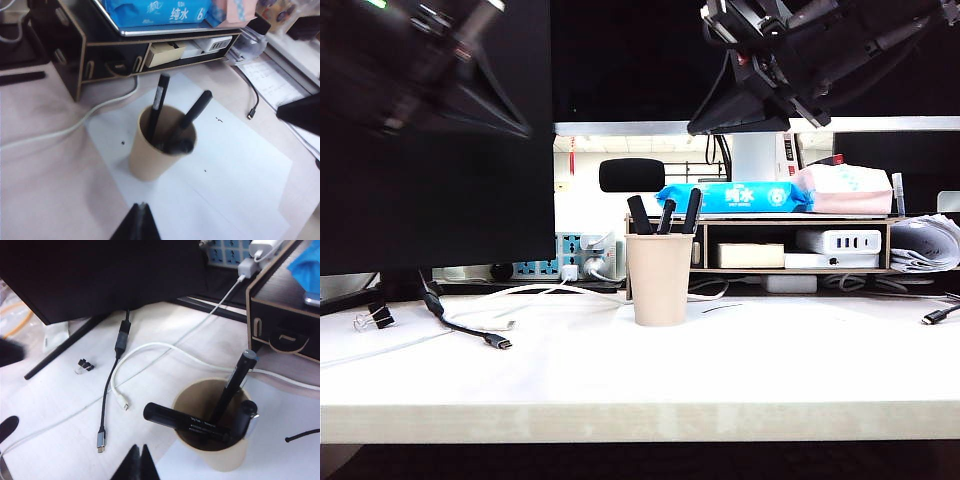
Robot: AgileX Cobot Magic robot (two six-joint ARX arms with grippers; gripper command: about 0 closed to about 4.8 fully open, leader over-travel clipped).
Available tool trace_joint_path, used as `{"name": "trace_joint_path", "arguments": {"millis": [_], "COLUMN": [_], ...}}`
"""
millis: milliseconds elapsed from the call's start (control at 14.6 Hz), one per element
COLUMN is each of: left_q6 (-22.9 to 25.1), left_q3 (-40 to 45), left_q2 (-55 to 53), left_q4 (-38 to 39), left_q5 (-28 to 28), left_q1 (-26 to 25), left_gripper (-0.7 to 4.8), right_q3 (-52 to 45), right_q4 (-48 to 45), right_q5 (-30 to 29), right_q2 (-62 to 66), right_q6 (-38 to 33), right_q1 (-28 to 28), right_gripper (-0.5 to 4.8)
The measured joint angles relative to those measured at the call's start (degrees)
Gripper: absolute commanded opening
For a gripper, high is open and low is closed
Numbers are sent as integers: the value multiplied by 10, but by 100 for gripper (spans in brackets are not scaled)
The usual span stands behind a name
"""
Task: Pick up the marker from the paper cup and put it on the table.
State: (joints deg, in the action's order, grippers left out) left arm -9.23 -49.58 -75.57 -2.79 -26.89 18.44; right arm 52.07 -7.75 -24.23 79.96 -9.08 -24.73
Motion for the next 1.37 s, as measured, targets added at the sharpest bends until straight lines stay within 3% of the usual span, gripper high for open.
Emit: {"name": "trace_joint_path", "arguments": {"millis": [274,480,754,822,959,1370], "left_q6": [26,34,39,39,44,45], "left_q3": [-48,-68,-102,-103,-103,-103], "left_q2": [-86,-126,-146,-146,-146,-146], "left_q4": [-1,0,1,2,7,15], "left_q5": [-15,-74,-75,-75,-75,-75], "left_q1": [5,5,6,6,6,6], "left_gripper": [-5,-5,-5,-5,-5,-5], "right_q3": [0,0,11,22,64,175], "right_q4": [9,8,-1,0,72,231], "right_q5": [0,-9,1,13,75,122], "right_q2": [10,26,52,54,56,83], "right_q6": [15,16,17,49,96,172], "right_q1": [-1,-18,-44,-58,-88,-86], "right_gripper": [-6,-6,-1,59,79,127]}}
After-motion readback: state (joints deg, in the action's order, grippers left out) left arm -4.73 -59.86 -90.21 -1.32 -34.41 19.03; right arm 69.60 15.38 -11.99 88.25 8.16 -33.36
